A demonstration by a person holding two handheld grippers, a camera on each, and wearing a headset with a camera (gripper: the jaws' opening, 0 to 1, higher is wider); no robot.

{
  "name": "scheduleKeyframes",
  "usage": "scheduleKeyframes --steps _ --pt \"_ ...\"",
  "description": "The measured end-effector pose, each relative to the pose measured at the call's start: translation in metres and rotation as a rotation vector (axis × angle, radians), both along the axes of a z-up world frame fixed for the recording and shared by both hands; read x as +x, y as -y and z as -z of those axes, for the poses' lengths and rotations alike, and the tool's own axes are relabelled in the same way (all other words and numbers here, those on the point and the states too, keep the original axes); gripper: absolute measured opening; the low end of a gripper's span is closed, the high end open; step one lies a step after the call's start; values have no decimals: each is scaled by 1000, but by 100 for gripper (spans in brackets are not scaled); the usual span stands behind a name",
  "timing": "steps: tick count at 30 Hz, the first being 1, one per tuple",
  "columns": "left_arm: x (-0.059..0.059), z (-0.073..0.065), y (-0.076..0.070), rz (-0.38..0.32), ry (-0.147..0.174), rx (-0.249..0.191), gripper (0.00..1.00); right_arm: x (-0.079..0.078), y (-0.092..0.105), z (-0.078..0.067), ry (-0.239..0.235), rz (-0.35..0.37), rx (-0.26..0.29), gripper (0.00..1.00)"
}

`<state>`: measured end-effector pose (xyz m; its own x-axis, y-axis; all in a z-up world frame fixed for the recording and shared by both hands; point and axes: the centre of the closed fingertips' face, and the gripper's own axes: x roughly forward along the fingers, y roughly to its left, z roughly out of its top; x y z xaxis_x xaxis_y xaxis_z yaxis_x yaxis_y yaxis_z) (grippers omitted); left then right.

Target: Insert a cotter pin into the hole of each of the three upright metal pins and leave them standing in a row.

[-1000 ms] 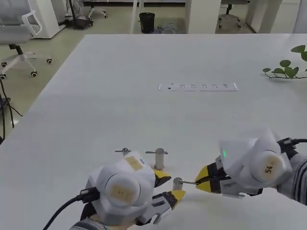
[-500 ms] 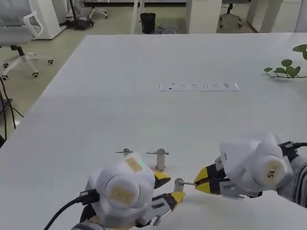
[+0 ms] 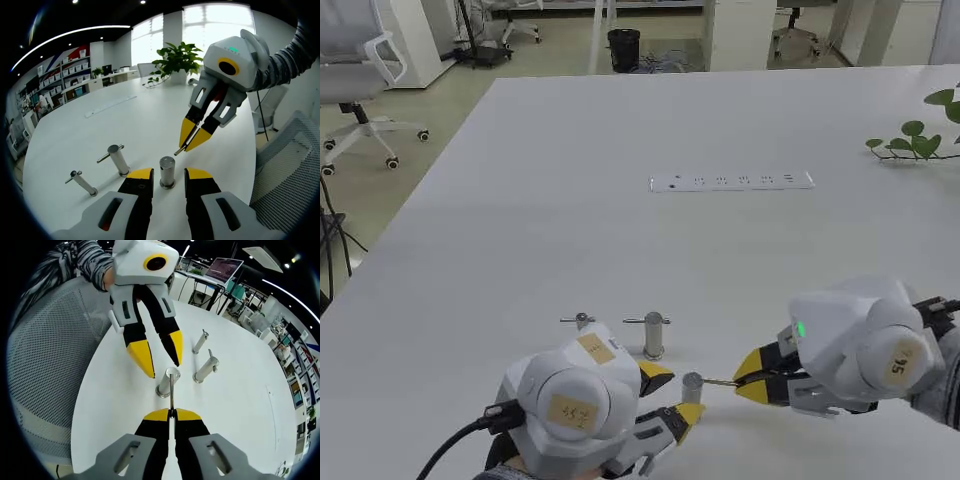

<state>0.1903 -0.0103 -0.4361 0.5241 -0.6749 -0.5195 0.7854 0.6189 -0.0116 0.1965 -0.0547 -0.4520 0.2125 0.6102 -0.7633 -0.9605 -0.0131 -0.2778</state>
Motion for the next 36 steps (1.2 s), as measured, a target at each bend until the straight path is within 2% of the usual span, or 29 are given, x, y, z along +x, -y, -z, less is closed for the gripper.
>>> scheduleKeyframes --steps 13,23,36 --pt "4 5 3 -10 -6 17 21 3 3 12 -13 16 -20 0" --pt "9 13 8 -20 -1 34 20 5 2 14 -24 26 -20 0" --pt "12 25 9 -51 -31 45 17 3 -1 13 -30 15 -43 0"
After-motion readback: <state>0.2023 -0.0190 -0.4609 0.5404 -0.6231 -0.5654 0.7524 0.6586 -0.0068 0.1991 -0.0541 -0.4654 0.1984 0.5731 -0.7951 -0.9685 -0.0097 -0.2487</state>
